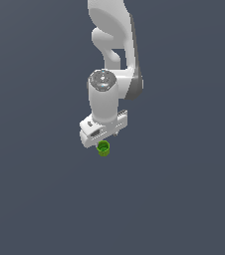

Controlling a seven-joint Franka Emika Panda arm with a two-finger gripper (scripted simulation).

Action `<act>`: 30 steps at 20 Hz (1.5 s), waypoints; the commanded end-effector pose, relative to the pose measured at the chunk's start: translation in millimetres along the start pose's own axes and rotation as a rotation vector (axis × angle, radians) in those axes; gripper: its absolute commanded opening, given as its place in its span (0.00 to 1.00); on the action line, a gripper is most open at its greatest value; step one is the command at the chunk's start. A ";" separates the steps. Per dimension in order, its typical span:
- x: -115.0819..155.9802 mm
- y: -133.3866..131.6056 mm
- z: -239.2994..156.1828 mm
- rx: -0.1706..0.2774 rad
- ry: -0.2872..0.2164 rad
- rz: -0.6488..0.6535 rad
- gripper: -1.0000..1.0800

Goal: Pick up the object and move it to a goal position.

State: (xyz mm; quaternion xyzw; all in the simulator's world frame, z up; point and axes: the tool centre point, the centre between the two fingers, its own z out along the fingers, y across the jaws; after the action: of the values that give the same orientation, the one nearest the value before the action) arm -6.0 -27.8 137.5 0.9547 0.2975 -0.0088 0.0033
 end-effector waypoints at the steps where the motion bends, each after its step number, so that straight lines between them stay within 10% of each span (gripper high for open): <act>1: -1.4 1.2 4.2 -0.001 0.001 -0.068 0.96; 30: -14.2 9.5 43.4 -0.006 0.017 -0.732 0.96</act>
State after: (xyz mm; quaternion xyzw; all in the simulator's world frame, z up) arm -12.8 -44.0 95.3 0.7910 0.6119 -0.0012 0.0002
